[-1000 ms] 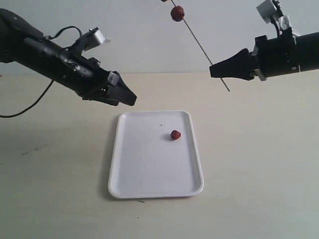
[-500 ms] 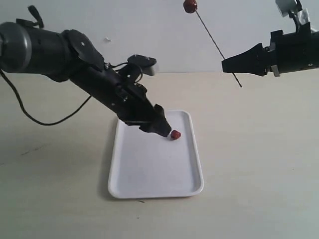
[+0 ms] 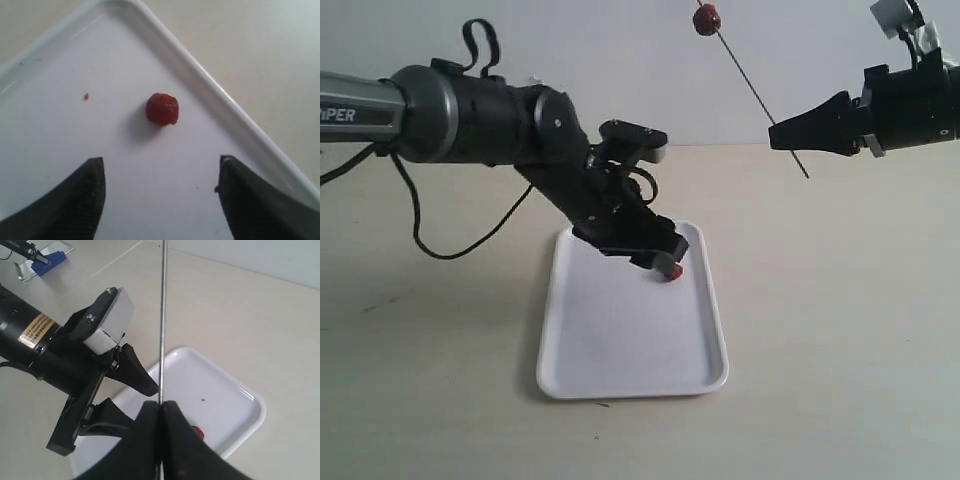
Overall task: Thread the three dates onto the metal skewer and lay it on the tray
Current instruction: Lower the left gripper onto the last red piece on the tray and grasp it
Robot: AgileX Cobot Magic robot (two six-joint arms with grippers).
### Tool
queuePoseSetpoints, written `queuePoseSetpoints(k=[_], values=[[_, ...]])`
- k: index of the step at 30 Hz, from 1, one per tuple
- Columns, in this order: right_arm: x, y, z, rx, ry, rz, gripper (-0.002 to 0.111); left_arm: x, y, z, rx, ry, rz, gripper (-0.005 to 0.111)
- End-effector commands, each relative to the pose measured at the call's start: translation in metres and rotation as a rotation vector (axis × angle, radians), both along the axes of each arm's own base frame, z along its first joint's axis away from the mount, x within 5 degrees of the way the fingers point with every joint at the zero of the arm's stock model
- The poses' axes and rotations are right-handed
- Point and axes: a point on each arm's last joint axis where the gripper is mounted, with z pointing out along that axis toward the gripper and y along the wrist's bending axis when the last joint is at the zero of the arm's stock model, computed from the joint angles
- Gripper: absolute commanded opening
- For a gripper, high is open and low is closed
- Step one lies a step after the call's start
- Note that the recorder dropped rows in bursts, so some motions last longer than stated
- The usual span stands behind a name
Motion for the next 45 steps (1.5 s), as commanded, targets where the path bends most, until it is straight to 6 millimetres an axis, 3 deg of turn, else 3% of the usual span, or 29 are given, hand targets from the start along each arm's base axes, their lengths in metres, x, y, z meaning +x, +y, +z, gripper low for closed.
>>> queuePoseSetpoints(k=[1, 5, 13, 29, 38, 45], values=[[-0.001, -0.001, 0.005, -0.002, -0.018, -0.002, 0.000, -0.001, -0.023, 0.009, 0.121, -0.027, -0.002, 0.063], [-0.001, -0.001, 0.005, -0.004, -0.017, 0.001, 0.000, 0.003, -0.039, 0.009, 0.168, -0.037, 0.024, 0.063], [-0.002, 0.000, 0.005, 0.004, -0.014, 0.012, 0.000, 0.018, -0.053, -0.015, 0.232, 0.013, 0.023, 0.063], [-0.002, 0.000, 0.005, 0.003, -0.016, 0.013, 0.000, 0.032, -0.061, -0.041, 0.278, -0.014, 0.005, 0.063], [-0.002, 0.000, 0.005, 0.003, -0.016, 0.013, 0.000, 0.033, -0.062, -0.043, 0.282, -0.023, -0.018, 0.063], [-0.002, 0.001, 0.005, 0.003, -0.016, 0.016, 0.000, 0.031, -0.061, -0.044, 0.291, -0.012, -0.037, 0.046]])
